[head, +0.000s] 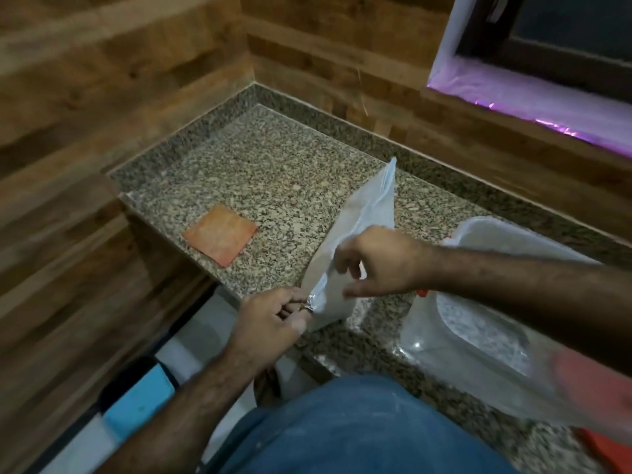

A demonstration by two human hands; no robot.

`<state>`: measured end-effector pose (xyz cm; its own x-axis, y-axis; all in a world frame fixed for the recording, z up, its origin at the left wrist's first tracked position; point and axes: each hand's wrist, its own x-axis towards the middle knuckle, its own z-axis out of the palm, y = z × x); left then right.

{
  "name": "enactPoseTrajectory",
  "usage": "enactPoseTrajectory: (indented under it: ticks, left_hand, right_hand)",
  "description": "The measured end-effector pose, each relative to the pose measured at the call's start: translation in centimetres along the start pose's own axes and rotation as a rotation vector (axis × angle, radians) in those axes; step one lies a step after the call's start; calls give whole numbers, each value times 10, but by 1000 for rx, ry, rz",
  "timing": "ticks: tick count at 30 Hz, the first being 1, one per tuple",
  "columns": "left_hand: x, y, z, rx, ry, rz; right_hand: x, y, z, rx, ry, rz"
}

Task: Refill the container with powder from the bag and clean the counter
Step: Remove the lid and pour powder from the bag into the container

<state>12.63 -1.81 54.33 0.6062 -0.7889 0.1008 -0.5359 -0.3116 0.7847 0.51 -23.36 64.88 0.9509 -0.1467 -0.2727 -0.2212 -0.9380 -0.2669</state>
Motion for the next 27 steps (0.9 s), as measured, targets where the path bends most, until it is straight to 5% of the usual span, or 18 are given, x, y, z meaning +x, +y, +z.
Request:
enactPoseTrajectory:
  ticks: [6,11,14,19,27]
  left_hand:
    - [-7,13,-13,-163,25,35]
    - [-3,16,-28,-416,-101,120]
    - [-1,3,-28,-553,-94,1]
    - [2,-3,8,184,-71,165]
    - [19,-5,23,340,-40,396]
  right_hand:
    - [-2,-39,30,-143,95,-124]
    - [1,-39,38,-78,134,-161]
    - [-2,-33,38,-26,126,-160]
    - [-2,-19,23,174,59,-112]
    - [11,-7,12,72,16,-63]
